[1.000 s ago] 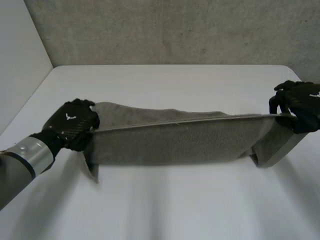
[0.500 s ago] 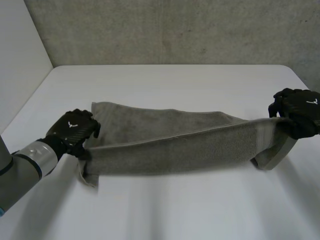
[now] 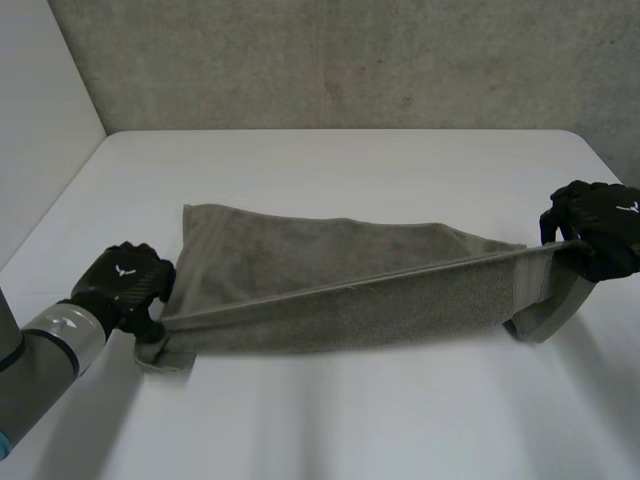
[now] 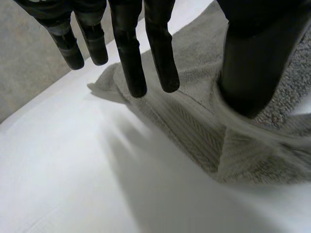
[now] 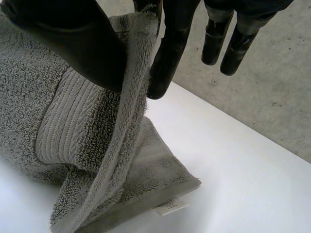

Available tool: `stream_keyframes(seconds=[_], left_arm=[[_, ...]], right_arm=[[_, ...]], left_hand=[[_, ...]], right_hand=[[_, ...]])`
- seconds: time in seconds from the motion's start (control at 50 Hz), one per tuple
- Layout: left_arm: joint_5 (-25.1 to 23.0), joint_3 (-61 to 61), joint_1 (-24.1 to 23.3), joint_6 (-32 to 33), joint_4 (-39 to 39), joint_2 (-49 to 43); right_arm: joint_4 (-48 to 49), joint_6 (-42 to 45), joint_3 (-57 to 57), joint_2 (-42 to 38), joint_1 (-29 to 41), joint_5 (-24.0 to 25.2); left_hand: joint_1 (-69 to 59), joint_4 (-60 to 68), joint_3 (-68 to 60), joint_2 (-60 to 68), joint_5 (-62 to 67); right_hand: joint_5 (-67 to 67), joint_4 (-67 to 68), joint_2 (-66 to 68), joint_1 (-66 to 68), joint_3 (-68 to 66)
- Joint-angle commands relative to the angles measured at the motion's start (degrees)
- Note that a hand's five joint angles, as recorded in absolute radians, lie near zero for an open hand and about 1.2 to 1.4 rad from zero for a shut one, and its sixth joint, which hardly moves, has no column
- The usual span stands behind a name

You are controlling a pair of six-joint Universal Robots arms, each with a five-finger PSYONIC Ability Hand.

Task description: Fold the towel.

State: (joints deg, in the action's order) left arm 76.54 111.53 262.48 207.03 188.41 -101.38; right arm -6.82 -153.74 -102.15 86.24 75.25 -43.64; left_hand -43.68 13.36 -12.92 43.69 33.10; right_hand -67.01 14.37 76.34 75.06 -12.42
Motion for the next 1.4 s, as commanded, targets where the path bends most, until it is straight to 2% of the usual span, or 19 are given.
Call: stream_keyframes(seconds=[0.02,0.04,0.1,0.28,0.36,0.56,0.7,0.74,0.76,0.8,0.9,1.0,1.04,1.18,1.32,1.4], left_arm=[[0.3,0.8,0.1,-0.3,-2.6,2.2],[0.2,0.8,0.2,-0.3,-3.4,3.2],[-0.1,0.7,0.3,-0.4,-4.3,4.5],[-0.4,-3.6,0.8,-0.5,-7.8,16.2],[-0.8,-8.2,1.1,-0.4,-7.8,19.9],[-4.7,-11.7,2.0,-0.3,-7.3,19.3],[-5.1,-9.7,4.3,-0.3,-7.1,11.2],[-5.5,-8.7,4.3,-0.3,-7.1,8.2],[-5.5,-8.7,4.3,-0.3,-7.1,8.2],[-5.6,-8.1,4.4,-0.2,-7.2,7.9],[-5.7,-7.7,5.1,-0.3,-7.5,9.9],[-7.0,-7.6,6.4,-0.4,-8.1,13.8],[-8.9,-7.6,6.6,-0.7,-9.5,16.5],[-12.6,-8.3,9.0,-0.4,-12.7,22.9],[-14.8,-8.7,10.9,-0.4,-12.6,21.9],[-14.8,-9.1,10.9,-0.1,-12.1,17.4]], right_arm=[[-0.1,-0.3,0.0,0.4,0.0,0.0],[-0.2,-0.3,0.0,0.7,0.0,-0.1],[-1.0,-0.7,0.1,2.0,0.0,0.0],[-4.1,-3.2,2.9,7.4,-0.4,0.9],[-4.4,-7.7,7.3,9.8,-0.1,1.2],[-3.7,-13.3,12.0,10.1,0.3,0.8],[-4.4,-11.1,10.5,2.4,1.7,-0.7],[-4.7,-8.1,9.3,0.9,3.4,-3.1],[-4.7,-8.1,9.3,0.9,3.4,-3.1],[-5.1,-4.7,8.0,0.9,3.4,-6.4],[-5.5,-3.7,7.5,1.4,3.3,-8.0],[-8.5,-3.9,7.4,6.1,2.3,-8.2],[-10.8,-4.1,7.4,8.8,-0.5,-7.0],[-14.1,-4.2,8.6,14.3,-2.4,-4.3],[-13.8,-3.9,9.1,13.7,-2.3,-3.2],[-13.3,-3.3,10.2,9.2,-1.6,-3.6]], left_hand=[[-24.3,-3.4,2.9,24.3,24.9],[-36.2,-3.4,2.9,36.2,36.8],[-36.3,-3.4,2.9,36.3,36.9],[-36.3,-3.4,2.9,36.3,36.9],[-36.3,-3.4,2.9,36.3,36.9],[-36.3,-3.4,2.9,36.3,36.9],[-36.3,-3.4,2.9,36.3,36.9],[-36.3,-3.4,2.9,36.3,36.9],[-36.3,-3.4,2.9,36.3,36.9],[-36.3,-3.4,2.9,36.3,36.9],[-36.3,-3.4,2.9,36.3,36.9],[-36.3,-3.4,2.9,36.3,36.9],[-36.3,-3.4,2.9,36.3,36.9],[-36.3,-3.4,2.9,36.3,36.9],[-36.3,-3.4,2.9,36.3,36.9],[-36.3,-3.4,2.9,36.3,36.9]], right_hand=[[-3.0,-4.4,3.7,4.9,2.4],[-3.0,-4.4,3.7,4.9,2.4],[-3.0,-4.4,3.7,4.9,2.4],[-3.0,-4.4,3.7,4.9,2.4],[-3.0,-4.4,3.7,4.9,2.4],[-3.0,-4.4,3.7,4.9,2.4],[-3.0,-4.4,3.7,4.9,2.4],[-3.0,-4.4,3.7,4.9,2.4],[-3.0,-4.4,3.7,4.9,2.4],[-3.0,-4.4,3.7,4.9,2.4],[-3.0,-4.4,3.7,4.9,2.4],[-3.0,-4.4,3.7,4.9,2.4],[-3.0,-4.4,3.7,4.9,2.4],[-3.0,-4.4,3.7,4.9,2.4],[-3.0,-4.4,3.7,4.9,2.4],[-3.0,-4.4,3.7,4.9,2.4]])
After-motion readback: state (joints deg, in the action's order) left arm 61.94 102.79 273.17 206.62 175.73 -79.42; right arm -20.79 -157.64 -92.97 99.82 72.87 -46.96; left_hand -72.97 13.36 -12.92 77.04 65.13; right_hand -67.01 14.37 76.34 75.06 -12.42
